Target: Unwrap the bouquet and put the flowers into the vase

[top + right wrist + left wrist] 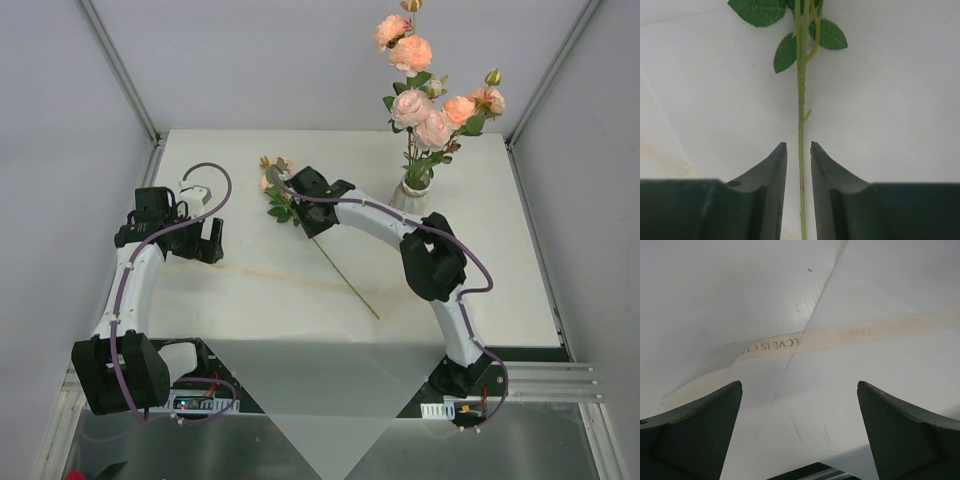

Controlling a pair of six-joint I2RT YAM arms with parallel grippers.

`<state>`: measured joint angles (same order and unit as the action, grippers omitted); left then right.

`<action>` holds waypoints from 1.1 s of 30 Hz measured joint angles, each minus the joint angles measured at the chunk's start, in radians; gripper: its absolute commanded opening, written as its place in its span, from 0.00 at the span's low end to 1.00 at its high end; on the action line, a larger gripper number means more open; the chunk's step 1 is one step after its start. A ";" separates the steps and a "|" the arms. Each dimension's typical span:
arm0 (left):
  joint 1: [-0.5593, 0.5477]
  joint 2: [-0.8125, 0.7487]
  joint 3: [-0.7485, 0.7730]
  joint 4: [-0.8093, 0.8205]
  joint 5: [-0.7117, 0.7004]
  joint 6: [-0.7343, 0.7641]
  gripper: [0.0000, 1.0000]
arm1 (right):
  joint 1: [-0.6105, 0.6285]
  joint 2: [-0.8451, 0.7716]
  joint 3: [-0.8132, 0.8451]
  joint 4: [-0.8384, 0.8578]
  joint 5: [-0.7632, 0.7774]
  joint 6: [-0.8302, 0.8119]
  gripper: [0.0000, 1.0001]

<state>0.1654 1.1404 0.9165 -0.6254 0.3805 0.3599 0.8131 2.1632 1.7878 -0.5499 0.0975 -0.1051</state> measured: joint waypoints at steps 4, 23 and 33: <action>0.000 0.000 0.000 0.001 0.000 0.000 0.99 | -0.001 0.077 0.102 -0.054 -0.015 -0.001 0.42; 0.000 0.000 0.000 0.001 0.000 0.020 0.99 | -0.031 0.286 0.351 -0.099 -0.017 -0.018 0.28; 0.000 0.000 0.000 0.002 -0.001 0.023 0.99 | -0.032 0.287 0.351 -0.092 -0.016 -0.011 0.01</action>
<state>0.1654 1.1404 0.9161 -0.6239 0.3798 0.3828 0.7807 2.4500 2.1391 -0.6422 0.0814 -0.1165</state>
